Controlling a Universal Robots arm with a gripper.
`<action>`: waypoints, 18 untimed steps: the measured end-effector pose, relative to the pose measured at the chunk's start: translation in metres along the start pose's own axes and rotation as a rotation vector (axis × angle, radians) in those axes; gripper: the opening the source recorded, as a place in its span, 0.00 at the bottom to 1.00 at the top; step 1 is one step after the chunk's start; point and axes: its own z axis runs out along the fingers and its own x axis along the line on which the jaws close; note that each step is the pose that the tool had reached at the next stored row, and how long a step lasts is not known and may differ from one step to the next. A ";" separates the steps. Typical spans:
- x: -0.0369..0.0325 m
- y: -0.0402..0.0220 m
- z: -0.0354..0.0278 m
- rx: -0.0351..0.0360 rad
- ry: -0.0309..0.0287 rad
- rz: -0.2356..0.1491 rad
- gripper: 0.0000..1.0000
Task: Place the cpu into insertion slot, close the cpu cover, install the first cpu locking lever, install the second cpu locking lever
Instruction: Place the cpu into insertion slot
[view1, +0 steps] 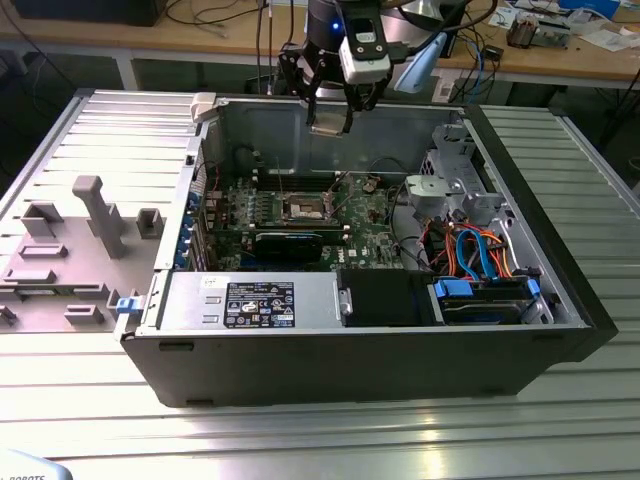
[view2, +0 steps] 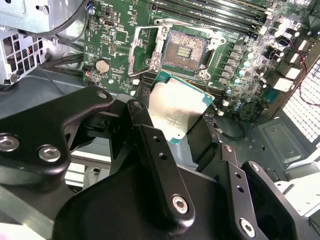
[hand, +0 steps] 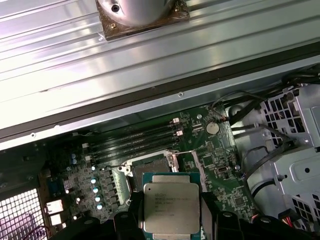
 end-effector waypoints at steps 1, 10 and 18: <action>0.0000 0.0000 0.0002 -0.0001 -0.0001 0.001 0.54; 0.0000 -0.0001 0.0012 -0.0002 -0.0010 0.011 0.54; 0.0001 -0.0003 0.0026 -0.0005 -0.0025 0.027 0.54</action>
